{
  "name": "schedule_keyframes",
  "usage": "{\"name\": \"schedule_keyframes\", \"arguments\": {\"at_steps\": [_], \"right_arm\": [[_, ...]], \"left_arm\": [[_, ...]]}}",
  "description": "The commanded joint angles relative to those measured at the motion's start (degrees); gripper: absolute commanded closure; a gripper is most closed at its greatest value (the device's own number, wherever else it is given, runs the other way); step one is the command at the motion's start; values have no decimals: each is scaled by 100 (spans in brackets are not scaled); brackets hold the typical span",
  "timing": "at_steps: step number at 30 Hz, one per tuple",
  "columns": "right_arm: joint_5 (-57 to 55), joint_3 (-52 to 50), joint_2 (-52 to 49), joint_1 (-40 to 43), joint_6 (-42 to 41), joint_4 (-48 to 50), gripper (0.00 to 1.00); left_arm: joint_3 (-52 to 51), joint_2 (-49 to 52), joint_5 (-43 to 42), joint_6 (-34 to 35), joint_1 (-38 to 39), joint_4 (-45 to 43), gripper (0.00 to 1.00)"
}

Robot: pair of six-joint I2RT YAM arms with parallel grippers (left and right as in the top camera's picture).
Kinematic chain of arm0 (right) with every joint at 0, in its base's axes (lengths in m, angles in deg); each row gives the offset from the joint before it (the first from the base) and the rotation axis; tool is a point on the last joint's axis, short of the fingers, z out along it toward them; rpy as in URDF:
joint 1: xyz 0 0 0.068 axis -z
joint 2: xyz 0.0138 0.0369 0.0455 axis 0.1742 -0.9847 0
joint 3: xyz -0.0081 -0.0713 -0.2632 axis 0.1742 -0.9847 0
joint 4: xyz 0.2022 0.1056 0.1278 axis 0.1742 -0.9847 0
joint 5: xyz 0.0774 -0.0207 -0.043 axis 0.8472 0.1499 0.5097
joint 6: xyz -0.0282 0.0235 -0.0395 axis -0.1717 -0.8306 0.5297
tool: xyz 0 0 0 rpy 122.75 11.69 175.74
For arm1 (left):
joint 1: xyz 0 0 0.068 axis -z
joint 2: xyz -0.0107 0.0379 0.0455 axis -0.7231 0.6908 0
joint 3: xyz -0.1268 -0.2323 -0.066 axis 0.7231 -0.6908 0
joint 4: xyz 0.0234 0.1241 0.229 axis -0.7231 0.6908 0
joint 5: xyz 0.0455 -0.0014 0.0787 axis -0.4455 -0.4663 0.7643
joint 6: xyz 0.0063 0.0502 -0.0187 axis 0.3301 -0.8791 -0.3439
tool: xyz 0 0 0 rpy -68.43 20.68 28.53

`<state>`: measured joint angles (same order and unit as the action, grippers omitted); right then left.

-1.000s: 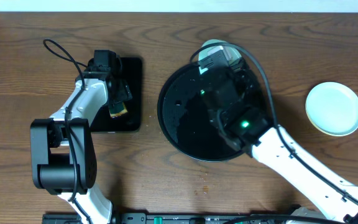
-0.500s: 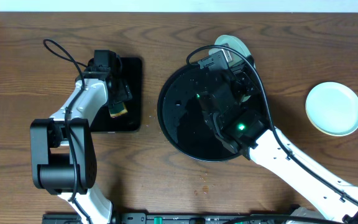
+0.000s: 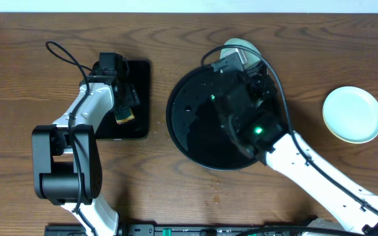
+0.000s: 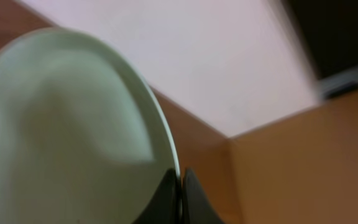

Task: Clean dirty plates on tray and stack at the side
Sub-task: 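Lift the pale green plate off the round tray with the right gripper, then set the pale green plate onto the plate stack at right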

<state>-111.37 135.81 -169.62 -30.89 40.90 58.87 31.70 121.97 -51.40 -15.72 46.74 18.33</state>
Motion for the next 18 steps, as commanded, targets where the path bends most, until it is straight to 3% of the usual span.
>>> {"name": "schedule_keyframes", "arguments": {"at_steps": [1, 4, 8, 10, 18], "right_arm": [[1753, 59, -46, 553, -1255, -494, 99], [3532, 59, -46, 1410, -2264, -909, 99], [5956, 59, -44, 2826, -2970, -901, 99], [6634, 59, -44, 3659, -3333, -905, 99], [6247, 59, -70, 6371, -3333, -1322, 99]], "left_arm": [[-46, -22, 74, -11, -15, 7, 12], [-46, -22, 74, -11, -15, 7, 12], [-46, -22, 74, -11, -13, 7, 12], [-46, -22, 74, -11, -15, 7, 12], [-46, -22, 74, -11, -15, 7, 12]]}}
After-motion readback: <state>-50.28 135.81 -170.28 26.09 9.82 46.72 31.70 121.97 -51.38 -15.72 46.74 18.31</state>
